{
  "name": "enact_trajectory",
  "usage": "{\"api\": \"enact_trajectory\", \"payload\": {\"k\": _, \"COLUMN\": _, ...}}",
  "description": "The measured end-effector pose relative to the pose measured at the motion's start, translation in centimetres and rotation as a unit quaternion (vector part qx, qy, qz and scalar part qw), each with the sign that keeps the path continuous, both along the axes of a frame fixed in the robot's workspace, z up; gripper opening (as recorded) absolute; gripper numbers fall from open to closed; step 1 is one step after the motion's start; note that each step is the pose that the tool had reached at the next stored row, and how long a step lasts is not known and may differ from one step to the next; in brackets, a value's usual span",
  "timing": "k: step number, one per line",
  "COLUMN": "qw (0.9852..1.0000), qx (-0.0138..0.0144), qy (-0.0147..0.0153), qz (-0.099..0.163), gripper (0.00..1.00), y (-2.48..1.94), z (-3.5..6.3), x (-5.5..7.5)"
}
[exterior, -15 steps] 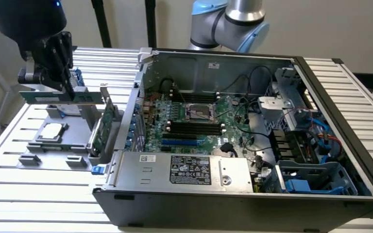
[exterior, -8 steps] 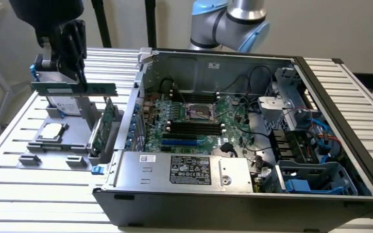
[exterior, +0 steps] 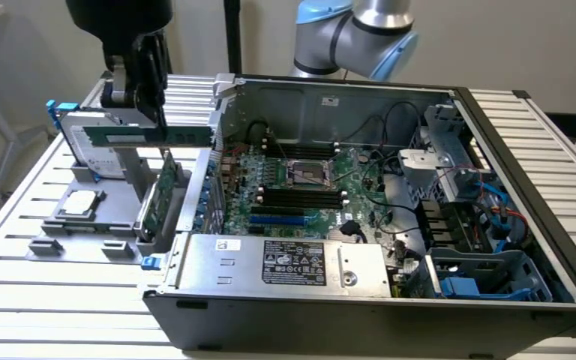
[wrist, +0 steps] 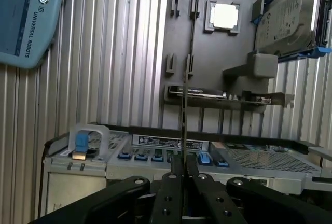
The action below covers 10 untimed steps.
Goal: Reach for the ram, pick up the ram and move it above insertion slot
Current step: 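Pick up the ram and move it above insertion slot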
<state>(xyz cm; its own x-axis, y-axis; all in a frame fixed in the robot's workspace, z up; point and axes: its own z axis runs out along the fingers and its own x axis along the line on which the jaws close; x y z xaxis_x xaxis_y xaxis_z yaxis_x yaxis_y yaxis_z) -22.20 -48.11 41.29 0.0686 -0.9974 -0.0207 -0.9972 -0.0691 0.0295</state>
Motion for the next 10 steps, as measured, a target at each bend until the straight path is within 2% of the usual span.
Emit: {"api": "enact_trajectory", "payload": {"k": 10, "qw": 1.0000, "qx": 0.0000, "qy": 0.0000, "qz": 0.000, "gripper": 0.14, "y": 0.36, "z": 0.00, "x": 4.5}}
